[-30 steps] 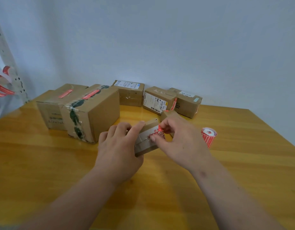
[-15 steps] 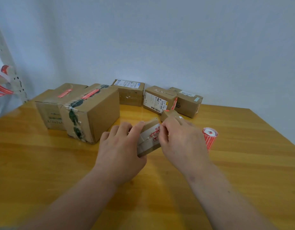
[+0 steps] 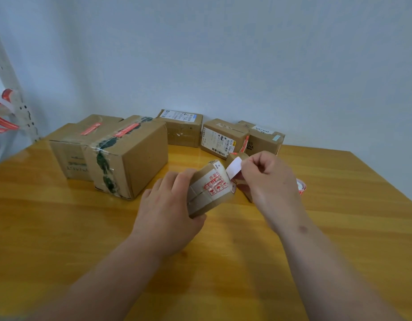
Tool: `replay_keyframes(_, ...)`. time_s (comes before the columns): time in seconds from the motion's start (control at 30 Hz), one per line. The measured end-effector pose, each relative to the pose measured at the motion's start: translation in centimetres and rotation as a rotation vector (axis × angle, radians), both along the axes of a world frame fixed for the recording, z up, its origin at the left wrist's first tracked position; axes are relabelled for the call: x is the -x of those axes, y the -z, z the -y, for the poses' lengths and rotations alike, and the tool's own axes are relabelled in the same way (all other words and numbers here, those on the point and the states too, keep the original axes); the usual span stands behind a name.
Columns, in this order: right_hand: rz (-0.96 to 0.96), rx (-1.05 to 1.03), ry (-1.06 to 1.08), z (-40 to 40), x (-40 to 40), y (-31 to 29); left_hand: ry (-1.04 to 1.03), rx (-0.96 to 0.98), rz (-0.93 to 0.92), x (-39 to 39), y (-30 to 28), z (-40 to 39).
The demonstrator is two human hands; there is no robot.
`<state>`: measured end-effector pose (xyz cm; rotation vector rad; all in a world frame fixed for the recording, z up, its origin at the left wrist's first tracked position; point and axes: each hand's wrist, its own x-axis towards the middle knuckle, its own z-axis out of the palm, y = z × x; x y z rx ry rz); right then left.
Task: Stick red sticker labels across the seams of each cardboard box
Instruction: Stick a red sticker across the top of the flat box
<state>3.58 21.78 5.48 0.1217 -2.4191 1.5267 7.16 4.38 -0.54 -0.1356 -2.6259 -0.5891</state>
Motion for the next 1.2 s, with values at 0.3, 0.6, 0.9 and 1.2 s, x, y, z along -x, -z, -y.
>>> replay_keyframes(0.3,0.266,0.535,-0.071,-0.2,-0.1,-1.4,-0.001,-0.167,-0.016,0.3,0.8,0.3)
replay_keyframes(0.6,0.432,0.941,-0.119,-1.6,1.3,-1.2,0.111,-0.829,0.164,0.4,1.0,0.7)
replay_keyframes(0.9,0.484,0.926,-0.123,0.5,1.3,1.4,0.274,-1.276,0.404,0.4,2.8,-0.7)
replay_keyframes(1.2,0.576,0.842,-0.156,0.4,1.1,2.6,0.093,-0.826,0.483,-1.0,2.1,4.1)
